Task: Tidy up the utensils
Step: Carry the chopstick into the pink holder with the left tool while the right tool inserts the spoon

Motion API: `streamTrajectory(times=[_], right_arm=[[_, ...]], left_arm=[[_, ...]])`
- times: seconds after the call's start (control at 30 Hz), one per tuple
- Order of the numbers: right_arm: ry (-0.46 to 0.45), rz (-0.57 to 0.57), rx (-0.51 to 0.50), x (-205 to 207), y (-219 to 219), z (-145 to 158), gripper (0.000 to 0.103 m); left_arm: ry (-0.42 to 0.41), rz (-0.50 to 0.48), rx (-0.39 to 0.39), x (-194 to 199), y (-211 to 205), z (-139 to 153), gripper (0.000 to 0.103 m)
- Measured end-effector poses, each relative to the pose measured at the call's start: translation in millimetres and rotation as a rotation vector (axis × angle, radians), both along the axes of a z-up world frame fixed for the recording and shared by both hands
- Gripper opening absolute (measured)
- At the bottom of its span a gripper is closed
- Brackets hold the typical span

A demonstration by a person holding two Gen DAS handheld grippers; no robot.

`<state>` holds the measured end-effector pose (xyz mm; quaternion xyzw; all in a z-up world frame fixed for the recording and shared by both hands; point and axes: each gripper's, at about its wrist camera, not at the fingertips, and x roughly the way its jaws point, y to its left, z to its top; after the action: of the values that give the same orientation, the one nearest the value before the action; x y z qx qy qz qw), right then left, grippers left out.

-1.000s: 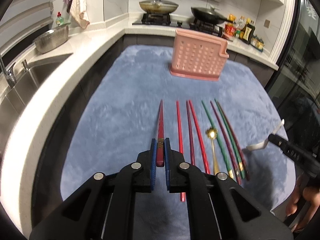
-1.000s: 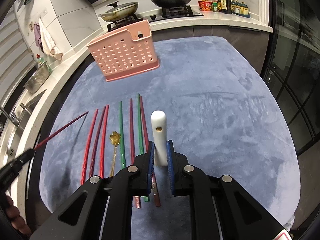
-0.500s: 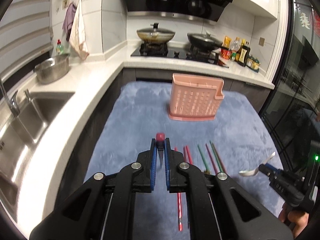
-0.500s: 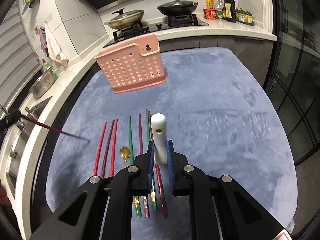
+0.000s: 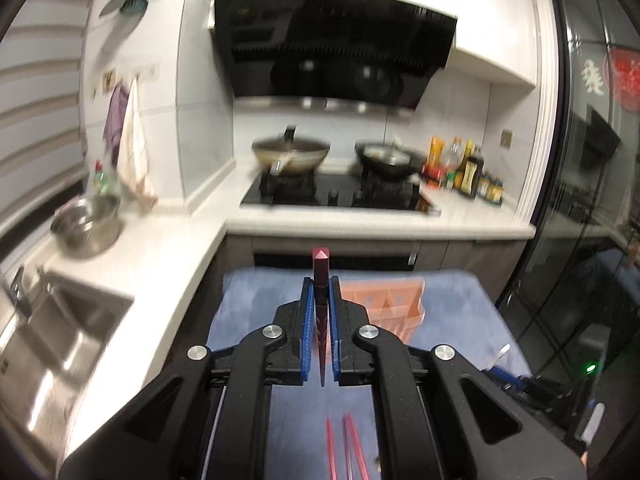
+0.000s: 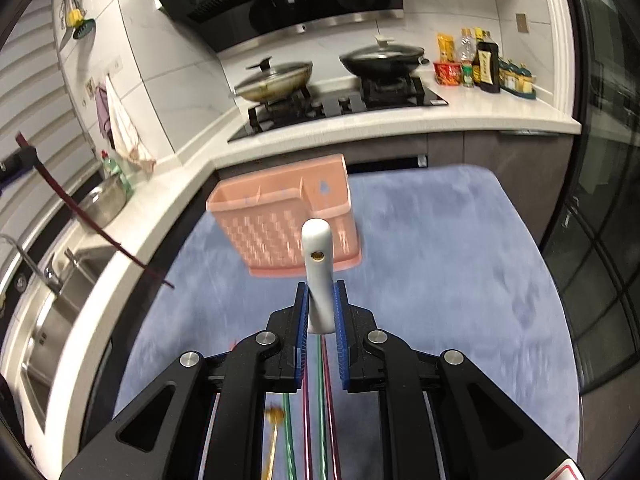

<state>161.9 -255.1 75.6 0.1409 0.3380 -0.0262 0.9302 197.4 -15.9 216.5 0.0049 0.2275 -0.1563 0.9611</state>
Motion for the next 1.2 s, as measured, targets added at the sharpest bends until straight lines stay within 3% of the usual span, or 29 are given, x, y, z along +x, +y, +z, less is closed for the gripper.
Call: streamTrajectory(times=[0.17,0.3,0.63,0.83,1.2], right_arm=[[-0.048,0.009,0.008,51,-10,26,0.012],[-0.072,0.009,0.011,90,-15,37,0.012],[0.016,0.022,0.019,158,-26,-6,0.012],[0.06,0.019,0.024,171,-29,-34,0.012],[0.078,0.02,0.013,177,-24,-49,0.012]], left_arm=[[-0.079,-0.005,-0.036,36,-22,36,0.007],[-0.097,0.0,-0.041,65,-37,36,0.007],[0.002,0.031,-0.002,127,-56,-15,0.007],[0.064,0.038,0.008,145,-58,-45,0.007],[0.129,0.059,0.011,155,-56,-77,0.01]])
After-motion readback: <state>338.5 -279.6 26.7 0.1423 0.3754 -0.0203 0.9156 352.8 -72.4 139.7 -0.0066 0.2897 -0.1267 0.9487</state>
